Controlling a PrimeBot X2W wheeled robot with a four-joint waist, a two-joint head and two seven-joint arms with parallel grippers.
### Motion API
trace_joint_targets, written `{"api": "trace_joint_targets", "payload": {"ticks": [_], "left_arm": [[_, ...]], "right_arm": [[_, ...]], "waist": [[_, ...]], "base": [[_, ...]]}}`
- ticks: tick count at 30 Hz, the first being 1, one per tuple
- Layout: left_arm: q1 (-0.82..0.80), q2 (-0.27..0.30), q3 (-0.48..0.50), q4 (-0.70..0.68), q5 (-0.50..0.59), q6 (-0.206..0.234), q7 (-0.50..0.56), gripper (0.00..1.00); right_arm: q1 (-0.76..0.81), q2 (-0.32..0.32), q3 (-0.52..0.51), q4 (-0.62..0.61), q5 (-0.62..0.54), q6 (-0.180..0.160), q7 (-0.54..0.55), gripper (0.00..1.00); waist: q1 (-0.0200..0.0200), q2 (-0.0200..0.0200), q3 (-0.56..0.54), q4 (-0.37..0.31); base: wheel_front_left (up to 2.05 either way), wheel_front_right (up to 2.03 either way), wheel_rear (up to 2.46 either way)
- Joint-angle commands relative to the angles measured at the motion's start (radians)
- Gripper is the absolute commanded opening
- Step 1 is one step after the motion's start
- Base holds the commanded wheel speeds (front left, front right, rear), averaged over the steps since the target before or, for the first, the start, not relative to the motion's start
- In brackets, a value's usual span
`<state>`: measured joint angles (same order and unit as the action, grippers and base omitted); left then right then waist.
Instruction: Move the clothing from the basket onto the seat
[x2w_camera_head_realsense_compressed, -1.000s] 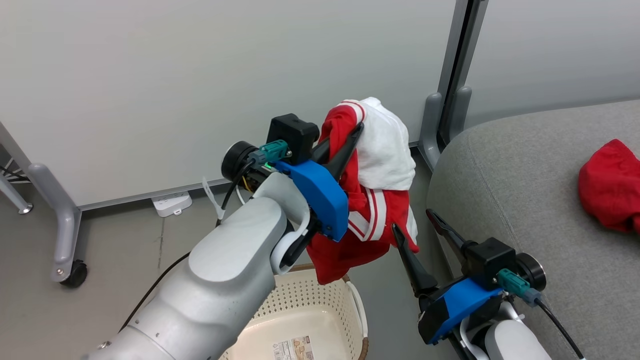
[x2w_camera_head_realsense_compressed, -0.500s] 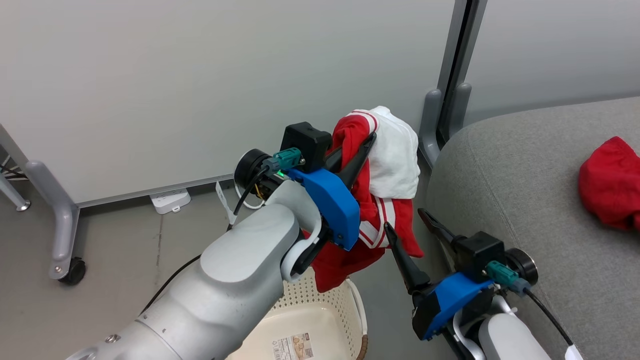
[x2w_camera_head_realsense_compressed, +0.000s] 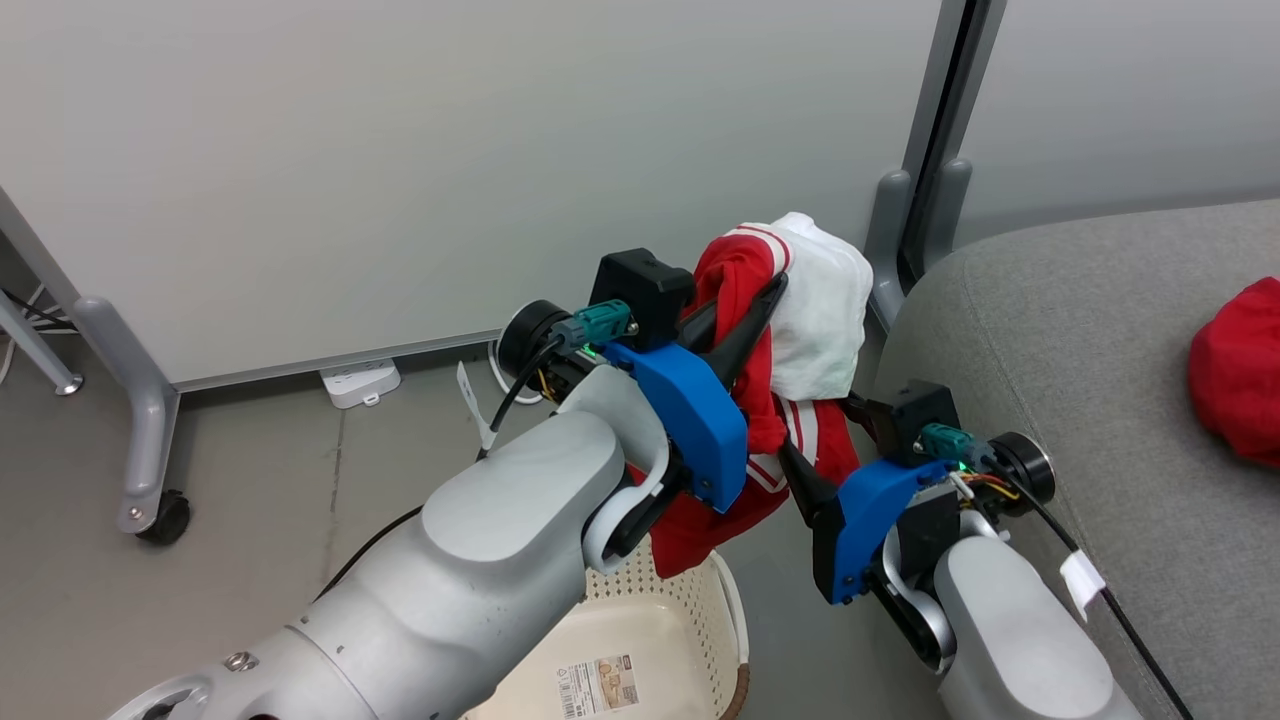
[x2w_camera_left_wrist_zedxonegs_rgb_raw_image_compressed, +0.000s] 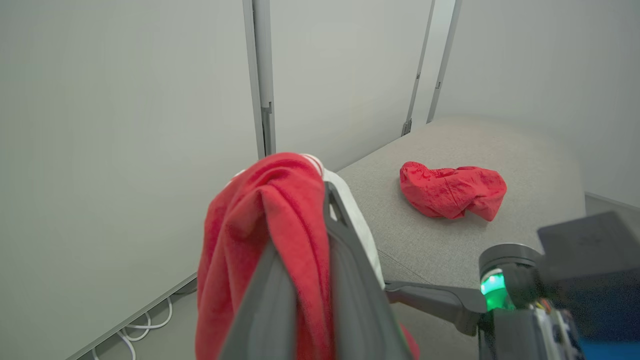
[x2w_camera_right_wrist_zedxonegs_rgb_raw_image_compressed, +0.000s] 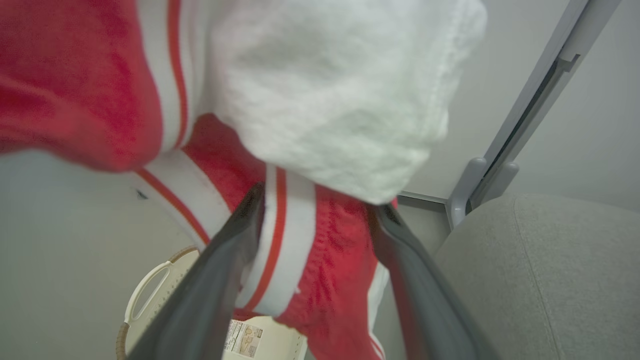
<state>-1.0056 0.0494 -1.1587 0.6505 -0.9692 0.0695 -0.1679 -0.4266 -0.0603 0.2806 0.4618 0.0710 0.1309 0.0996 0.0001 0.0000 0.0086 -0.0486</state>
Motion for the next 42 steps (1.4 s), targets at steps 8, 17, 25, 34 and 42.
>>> {"api": "trace_joint_targets", "payload": {"ticks": [8, 17, 25, 34, 42], "left_arm": [[-0.025, 0.002, -0.056, -0.018, -0.055, 0.005, -0.020, 0.00], [-0.032, 0.002, -0.093, -0.027, -0.091, 0.000, -0.027, 0.00], [-0.033, 0.002, -0.105, -0.005, -0.108, 0.003, -0.035, 0.00], [-0.039, 0.002, -0.117, 0.008, -0.119, 0.000, -0.039, 0.00], [-0.041, 0.002, -0.122, 0.015, -0.116, 0.000, -0.038, 0.00]], "right_arm": [[-0.133, 0.006, 0.027, 0.176, -0.010, 0.000, -0.019, 1.00], [-0.208, 0.007, 0.105, 0.320, 0.041, 0.000, -0.056, 0.00], [-0.229, 0.004, 0.163, 0.360, 0.095, 0.000, -0.103, 0.00], [-0.244, -0.007, 0.198, 0.391, 0.131, 0.000, -0.137, 0.00], [-0.259, -0.004, 0.212, 0.416, 0.154, 0.000, -0.164, 0.00]], "waist": [[-0.0001, 0.0000, 0.000, 0.020], [-0.0001, 0.0000, -0.011, 0.032], [-0.0001, 0.0000, -0.019, 0.022], [-0.0001, 0.0000, -0.026, 0.011], [-0.0001, 0.0000, -0.030, 0.008]], "base": [[0.00, 0.00, 0.00], [0.00, 0.00, 0.00], [0.00, 0.00, 0.00], [0.00, 0.00, 0.00], [0.00, 0.00, 0.00]]}}
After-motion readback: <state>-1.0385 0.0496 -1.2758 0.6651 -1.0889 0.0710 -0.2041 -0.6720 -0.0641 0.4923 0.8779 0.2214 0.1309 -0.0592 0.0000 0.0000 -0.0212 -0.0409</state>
